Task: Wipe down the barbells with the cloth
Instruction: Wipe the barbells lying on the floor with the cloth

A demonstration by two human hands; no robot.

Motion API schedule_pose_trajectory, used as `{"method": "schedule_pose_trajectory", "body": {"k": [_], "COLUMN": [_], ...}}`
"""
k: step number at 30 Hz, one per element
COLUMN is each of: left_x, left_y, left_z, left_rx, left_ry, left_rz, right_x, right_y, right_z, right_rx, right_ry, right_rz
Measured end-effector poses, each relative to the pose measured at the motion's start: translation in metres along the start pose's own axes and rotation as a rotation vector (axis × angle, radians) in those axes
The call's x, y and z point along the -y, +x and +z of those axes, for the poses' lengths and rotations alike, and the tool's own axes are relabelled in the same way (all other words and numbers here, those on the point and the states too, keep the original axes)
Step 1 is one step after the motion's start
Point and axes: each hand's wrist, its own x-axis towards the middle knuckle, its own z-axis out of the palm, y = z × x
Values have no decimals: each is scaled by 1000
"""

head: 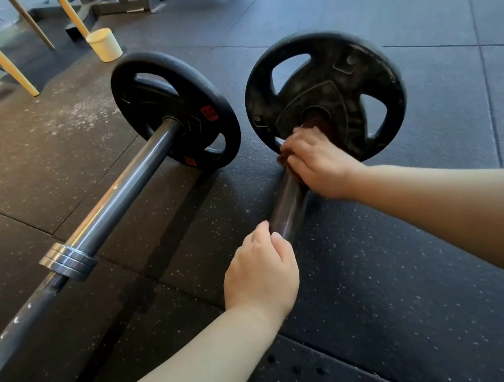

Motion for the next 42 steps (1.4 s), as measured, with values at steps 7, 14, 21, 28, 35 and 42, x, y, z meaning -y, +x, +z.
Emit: {"method": "schedule_pose_trajectory", "body": {"k": [7, 14, 21, 28, 35, 42], "left_x": [1, 2, 2, 2, -1, 2], "left_y": [-1, 0, -3, 0, 1, -1], "left_z": [1, 0, 0, -1, 0, -1], "left_rx": [-5, -5, 4, -12, -16, -13], "left_ry": [22, 0, 0, 6, 13, -3], "left_rz": [15, 11, 14, 13, 9, 10], "right_x": [-19, 1, -31, -4, 12, 1], "right_y": [18, 2, 23, -3, -9, -20], "right_z": [-24, -10, -18, -8, 12, -3], "right_rx": [119, 94, -112, 75, -71, 78], "right_ry": [-57, 46, 44, -12, 44, -56], "right_rz": [-99, -68, 156, -197, 55, -274]}}
